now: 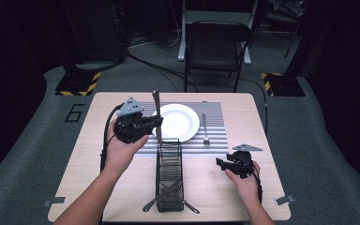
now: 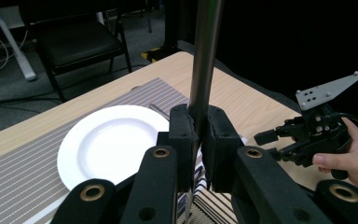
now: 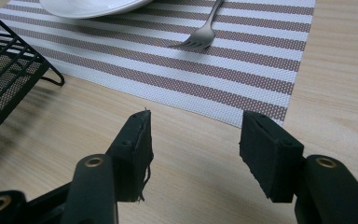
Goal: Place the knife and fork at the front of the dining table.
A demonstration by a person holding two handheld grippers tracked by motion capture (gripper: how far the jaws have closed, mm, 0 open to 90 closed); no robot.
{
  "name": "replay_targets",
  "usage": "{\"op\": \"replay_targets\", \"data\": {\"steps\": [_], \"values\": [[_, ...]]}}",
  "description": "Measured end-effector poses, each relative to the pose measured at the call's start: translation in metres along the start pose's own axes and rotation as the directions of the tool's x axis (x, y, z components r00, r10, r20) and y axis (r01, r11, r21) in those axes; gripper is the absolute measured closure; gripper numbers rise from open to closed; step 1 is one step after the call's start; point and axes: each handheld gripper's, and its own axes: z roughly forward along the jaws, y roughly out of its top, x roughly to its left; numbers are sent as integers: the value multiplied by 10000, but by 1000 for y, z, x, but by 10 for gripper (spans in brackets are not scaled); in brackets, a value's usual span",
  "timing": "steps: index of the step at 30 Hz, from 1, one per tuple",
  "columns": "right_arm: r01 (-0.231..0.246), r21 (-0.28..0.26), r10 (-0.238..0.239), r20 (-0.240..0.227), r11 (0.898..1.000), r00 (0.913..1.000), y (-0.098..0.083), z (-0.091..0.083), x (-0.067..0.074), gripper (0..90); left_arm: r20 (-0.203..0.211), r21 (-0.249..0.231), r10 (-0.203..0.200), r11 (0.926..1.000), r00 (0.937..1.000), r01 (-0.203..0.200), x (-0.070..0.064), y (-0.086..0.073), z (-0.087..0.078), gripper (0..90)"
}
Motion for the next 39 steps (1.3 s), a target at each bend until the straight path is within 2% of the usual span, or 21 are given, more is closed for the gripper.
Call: {"op": "replay_targets", "data": {"steps": [10, 19, 29, 39], "values": [[-1, -3, 1, 3, 10000, 10000, 0, 0, 1, 431, -398, 43, -50, 10000, 9992, 51, 12, -8, 2, 826], [-7, -12, 7, 20, 10000, 10000, 0, 0, 0, 431, -769, 19, -252, 9997, 9967, 254, 24, -15, 7, 826], [-80, 21, 80, 4, 10000, 10000, 0, 0, 0, 431, -1176, -48, -601, 9982, 9912, 599, 41, -27, 15, 826], [-132, 6, 132, -30, 9999, 9999, -1, 0, -1, 431, -1549, 46, -960, 9952, 9833, 979, 60, -42, 26, 826]]}}
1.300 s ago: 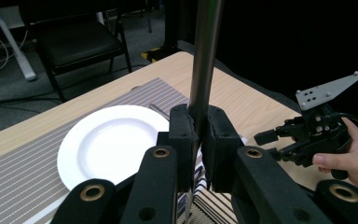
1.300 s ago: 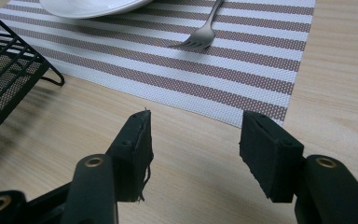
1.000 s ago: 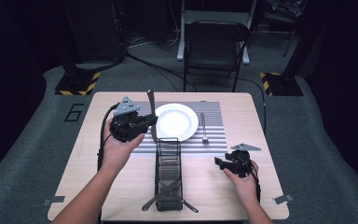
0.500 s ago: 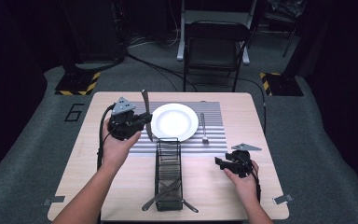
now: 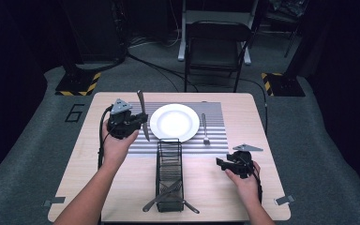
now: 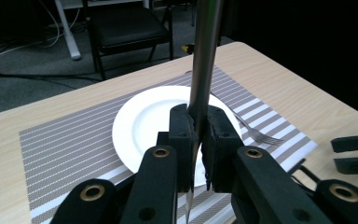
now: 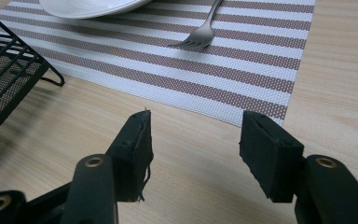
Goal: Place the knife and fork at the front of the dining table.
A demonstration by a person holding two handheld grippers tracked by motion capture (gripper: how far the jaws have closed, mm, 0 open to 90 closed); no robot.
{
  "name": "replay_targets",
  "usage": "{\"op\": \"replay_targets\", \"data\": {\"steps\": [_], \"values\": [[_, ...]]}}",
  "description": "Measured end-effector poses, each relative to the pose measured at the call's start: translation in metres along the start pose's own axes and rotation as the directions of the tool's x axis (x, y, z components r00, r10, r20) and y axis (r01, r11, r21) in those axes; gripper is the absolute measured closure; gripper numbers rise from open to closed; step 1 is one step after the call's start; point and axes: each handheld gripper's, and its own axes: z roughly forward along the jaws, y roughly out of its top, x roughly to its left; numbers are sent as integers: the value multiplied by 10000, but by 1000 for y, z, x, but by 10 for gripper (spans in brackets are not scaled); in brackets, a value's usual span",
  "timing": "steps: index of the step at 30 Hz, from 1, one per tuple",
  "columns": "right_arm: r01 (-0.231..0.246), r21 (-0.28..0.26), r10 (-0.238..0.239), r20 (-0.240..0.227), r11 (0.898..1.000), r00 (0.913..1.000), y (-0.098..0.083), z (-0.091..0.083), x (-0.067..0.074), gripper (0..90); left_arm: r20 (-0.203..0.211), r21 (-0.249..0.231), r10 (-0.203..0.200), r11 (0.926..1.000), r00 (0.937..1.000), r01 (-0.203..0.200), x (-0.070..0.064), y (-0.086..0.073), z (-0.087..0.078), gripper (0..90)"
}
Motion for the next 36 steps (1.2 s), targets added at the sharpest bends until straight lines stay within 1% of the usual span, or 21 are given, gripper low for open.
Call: {"op": "replay_targets", "data": {"steps": [4, 7, 8, 9, 10, 11, 12, 14, 17, 19, 23, 25, 26, 30, 31, 34, 36], "values": [[-2, -4, 2, -9, 10000, 10000, 0, 0, 0, 432, -123, 33, -161, 9999, 9998, 162, 7, -5, 5, 826], [8, 2, -8, -9, 10000, 10000, 0, 0, 0, 431, -298, 20, -306, 9995, 9991, 307, 12, -8, 10, 826], [3, 24, -3, -29, 10000, 10000, 0, 1, 0, 432, -327, -71, -479, 9988, 9983, 477, 12, -10, 13, 826], [26, 21, -26, -7, 10000, 10000, 0, 1, 0, 431, -365, -96, -522, 9986, 9980, 519, 14, -11, 15, 826], [29, 25, -29, -4, 10000, 10000, 0, 1, 0, 431, -409, -124, -537, 9985, 9977, 532, 15, -12, 16, 827], [25, 27, -25, 4, 10000, 10000, 0, 1, 0, 431, -526, -108, -428, 9990, 9977, 423, 16, -14, 17, 826], [19, 29, -19, -1, 10000, 10000, 0, 1, 0, 431, -613, -148, -425, 9990, 9972, 417, 17, -15, 19, 827], [-2, 26, 2, 7, 10000, 10000, 0, 1, -1, 431, -790, -127, -474, 9988, 9957, 466, 19, -17, 23, 827], [-27, 11, 27, -33, 10000, 10000, 0, 1, -1, 431, -911, -90, -528, 9986, 9944, 522, 23, -20, 27, 826], [-71, 9, 71, -16, 10000, 10000, 0, 1, -2, 432, -1059, -21, -479, 9988, 9932, 479, 26, -21, 30, 827], [-70, 8, 70, -18, 10000, 10000, 0, 1, -2, 432, -1323, 22, -556, 9984, 9897, 564, 31, -28, 36, 827], [-77, 2, 77, -24, 10000, 10000, 0, 0, -2, 431, -1360, 98, -597, 9981, 9889, 616, 34, -31, 37, 826], [-18, -23, 18, -21, 10000, 10000, 0, 1, -2, 431, -1385, 134, -662, 9975, 9881, 687, 36, -33, 38, 827], [-30, -13, 30, -18, 10000, 10000, 0, 1, -2, 432, -1471, 237, -867, 9956, 9853, 912, 40, -41, 40, 827], [-73, 12, 73, -19, 10000, 10000, 0, 1, -2, 432, -1520, 291, -832, 9956, 9849, 886, 41, -43, 41, 827], [-27, -3, 27, -35, 10000, 10000, 0, 1, -2, 432, -1653, 418, -957, 9937, 9816, 1040, 46, -50, 42, 827], [-13, 1, 13, -17, 10000, 10000, 0, 1, -2, 431, -1669, 471, -990, 9930, 9810, 1083, 48, -53, 42, 827]]}}
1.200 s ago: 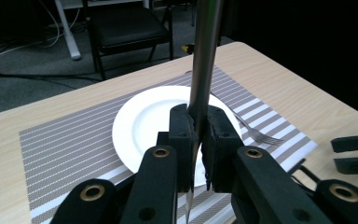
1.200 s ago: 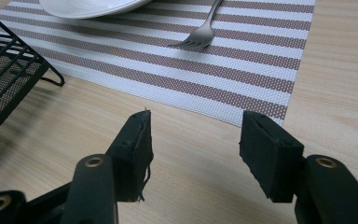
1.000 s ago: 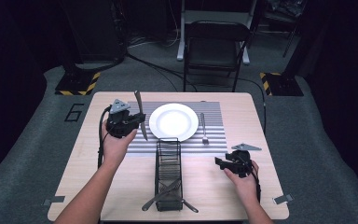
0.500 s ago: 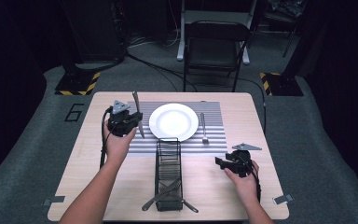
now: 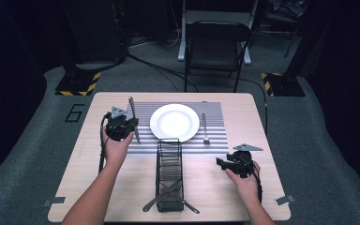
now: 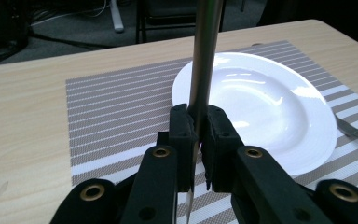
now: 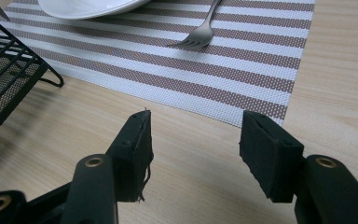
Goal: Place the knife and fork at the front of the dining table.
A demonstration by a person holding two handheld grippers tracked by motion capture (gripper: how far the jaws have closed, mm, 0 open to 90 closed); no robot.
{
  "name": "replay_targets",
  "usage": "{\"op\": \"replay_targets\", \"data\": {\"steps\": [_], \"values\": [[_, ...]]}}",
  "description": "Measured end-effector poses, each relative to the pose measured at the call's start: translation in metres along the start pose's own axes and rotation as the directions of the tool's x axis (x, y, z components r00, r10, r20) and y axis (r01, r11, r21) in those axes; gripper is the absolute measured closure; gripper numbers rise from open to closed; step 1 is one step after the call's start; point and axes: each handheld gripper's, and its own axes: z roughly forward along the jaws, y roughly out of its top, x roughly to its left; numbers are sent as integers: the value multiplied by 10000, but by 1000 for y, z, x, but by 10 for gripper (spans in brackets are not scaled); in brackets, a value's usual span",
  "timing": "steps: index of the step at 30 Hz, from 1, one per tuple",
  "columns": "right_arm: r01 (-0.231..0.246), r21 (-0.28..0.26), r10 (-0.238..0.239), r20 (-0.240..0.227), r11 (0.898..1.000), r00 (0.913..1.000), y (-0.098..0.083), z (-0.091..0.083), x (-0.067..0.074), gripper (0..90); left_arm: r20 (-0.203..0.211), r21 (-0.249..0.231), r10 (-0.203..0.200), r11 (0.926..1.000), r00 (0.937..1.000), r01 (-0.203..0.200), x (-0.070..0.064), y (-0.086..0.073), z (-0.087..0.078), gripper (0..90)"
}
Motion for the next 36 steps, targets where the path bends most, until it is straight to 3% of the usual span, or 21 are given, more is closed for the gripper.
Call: {"op": "replay_targets", "data": {"steps": [8, 17, 26, 36], "values": [[-3, 10, 3, -15, 10000, 10000, 0, 0, 0, 432, -205, 71, -348, 9994, 9992, 350, 6, -10, 2, 827], [-31, 51, 31, -44, 10000, 10000, 0, 1, 1, 432, -278, 110, -304, 9995, 9991, 308, 6, -10, 2, 827], [-132, 40, 132, -50, 9999, 9999, -1, 1, 0, 432, -286, -147, -233, 9996, 9993, 229, 5, -10, 15, 826], [-193, 13, 194, -80, 9998, 9998, -1, 1, -1, 432, -488, -415, -616, 9974, 9969, 596, 5, -11, 28, 827]]}}
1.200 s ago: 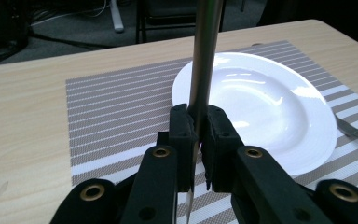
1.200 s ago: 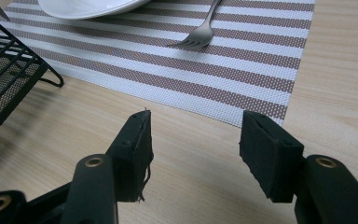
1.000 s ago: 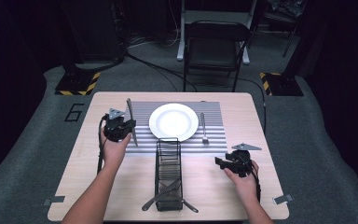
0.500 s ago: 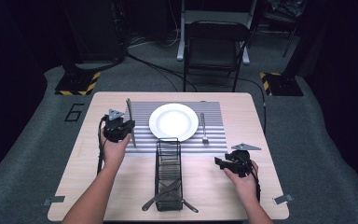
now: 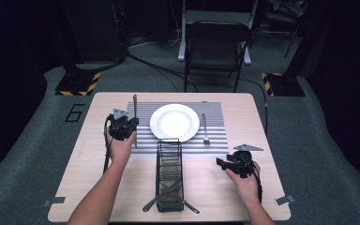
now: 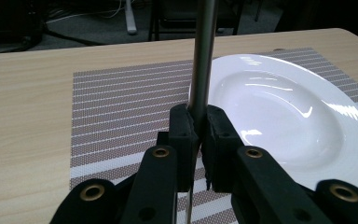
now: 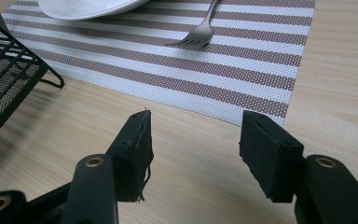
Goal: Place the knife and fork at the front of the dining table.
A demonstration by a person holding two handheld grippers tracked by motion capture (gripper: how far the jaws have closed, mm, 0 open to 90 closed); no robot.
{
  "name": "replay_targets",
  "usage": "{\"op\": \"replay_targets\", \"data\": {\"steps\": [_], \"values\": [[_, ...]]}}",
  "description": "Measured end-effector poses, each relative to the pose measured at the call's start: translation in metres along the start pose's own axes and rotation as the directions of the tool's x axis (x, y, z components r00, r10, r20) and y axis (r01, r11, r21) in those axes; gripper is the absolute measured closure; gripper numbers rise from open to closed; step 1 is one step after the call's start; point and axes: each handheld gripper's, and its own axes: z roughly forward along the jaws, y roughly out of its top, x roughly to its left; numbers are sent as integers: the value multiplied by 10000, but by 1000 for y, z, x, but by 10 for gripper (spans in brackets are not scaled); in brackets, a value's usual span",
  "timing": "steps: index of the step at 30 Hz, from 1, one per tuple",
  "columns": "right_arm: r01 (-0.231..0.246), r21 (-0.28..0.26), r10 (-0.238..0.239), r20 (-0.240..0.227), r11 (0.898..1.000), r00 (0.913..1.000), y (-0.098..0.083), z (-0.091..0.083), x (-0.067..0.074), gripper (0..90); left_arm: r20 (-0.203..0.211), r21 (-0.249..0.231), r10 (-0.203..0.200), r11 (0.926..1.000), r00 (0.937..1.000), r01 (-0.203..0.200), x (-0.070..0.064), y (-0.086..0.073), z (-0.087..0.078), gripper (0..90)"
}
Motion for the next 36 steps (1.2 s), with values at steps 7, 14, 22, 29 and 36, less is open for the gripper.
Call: {"op": "replay_targets", "data": {"steps": [7, 14, 22, 29, 36], "values": [[-1, 8, 1, -34, 10000, 10000, 0, 1, -2, 432, -171, 527, -216, 9984, 9996, 225, 1, 5, 15, 827], [-101, 10, 101, -40, 9999, 9999, 0, 1, -4, 432, -399, 656, -702, 9952, 9967, 728, 7, -2, 31, 828], [-236, 69, 236, -61, 9997, 9997, -1, 2, -7, 432, -712, 1025, -880, 9902, 9936, 951, 10, -9, 47, 827], [-88, 13, 88, -53, 10000, 9999, 0, 2, -5, 434, -1165, 1348, -1112, 9828, 9869, 1266, 10, -9, 55, 827], [-129, -33, 129, -95, 9999, 9999, 1, 1, -6, 434, -1528, 1478, -1481, 9742, 9771, 1708, 8, -1, 62, 826]]}}
